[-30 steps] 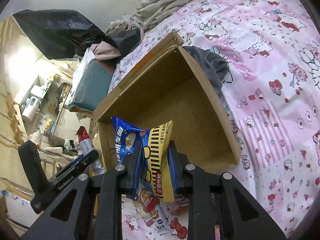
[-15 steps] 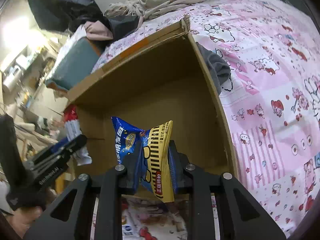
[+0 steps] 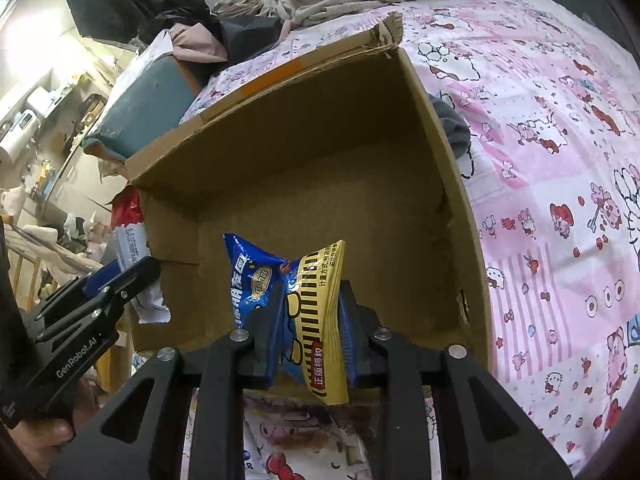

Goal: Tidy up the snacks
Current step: 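Carry both snacks over the box and open both tools to drop them inside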

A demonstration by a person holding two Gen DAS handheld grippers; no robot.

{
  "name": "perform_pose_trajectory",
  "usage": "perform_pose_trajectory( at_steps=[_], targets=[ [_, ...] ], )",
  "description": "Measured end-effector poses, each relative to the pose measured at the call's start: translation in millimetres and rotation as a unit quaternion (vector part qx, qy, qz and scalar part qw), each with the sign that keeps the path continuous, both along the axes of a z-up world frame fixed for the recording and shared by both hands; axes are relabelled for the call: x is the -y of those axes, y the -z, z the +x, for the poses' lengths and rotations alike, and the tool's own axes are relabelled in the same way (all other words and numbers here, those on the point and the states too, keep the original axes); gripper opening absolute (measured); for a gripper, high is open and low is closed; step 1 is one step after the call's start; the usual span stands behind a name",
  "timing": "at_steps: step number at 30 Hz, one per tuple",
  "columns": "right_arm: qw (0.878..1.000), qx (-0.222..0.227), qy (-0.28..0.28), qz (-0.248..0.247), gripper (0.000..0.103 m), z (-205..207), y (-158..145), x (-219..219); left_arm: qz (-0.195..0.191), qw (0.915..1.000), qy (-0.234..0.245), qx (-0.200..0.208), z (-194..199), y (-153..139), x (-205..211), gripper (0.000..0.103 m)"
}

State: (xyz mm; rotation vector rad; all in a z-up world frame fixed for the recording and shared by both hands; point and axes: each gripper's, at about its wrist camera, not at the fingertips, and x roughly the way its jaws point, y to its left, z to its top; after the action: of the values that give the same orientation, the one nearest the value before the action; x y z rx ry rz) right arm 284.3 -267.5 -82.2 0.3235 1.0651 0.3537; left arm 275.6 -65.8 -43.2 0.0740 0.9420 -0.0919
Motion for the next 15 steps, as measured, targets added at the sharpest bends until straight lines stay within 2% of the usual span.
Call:
perform_pose_trajectory(
  at_steps=[6, 11, 13, 14, 15],
  targets=[
    [1.0, -0.003, -0.006, -0.001, 0.028, 1.6, 1.6, -1.2, 0.001, 1.0, -0.001, -0.002, -1.1, 0.3, -1.0, 0.028],
    [1.0, -0.002, 0.007, 0.013, 0.03, 2.1, 2.0, 4.3, -0.006, 1.0, -0.003, -0.003, -3.9, -1.5, -3.2, 0.048],
    [1.0, 0.003, 0.01, 0.023, 0.045, 1.8, -0.3, 6.9, -0.009, 1.0, -0.002, 0.0, -4.9, -3.7, -4.5, 0.065],
    [1.0, 0.007, 0.011, 0.028, 0.052, 0.6, -1.4, 7.0, -0.012, 0.9999, -0.003, 0.002, -5.5, -5.3, -5.8, 0.07],
    [0.999, 0.016, 0.012, 0.036, 0.063, -1.0, -4.0, 7.5, -0.021, 0.9998, -0.005, 0.004, -6.8, -8.4, -8.2, 0.078]
  ],
)
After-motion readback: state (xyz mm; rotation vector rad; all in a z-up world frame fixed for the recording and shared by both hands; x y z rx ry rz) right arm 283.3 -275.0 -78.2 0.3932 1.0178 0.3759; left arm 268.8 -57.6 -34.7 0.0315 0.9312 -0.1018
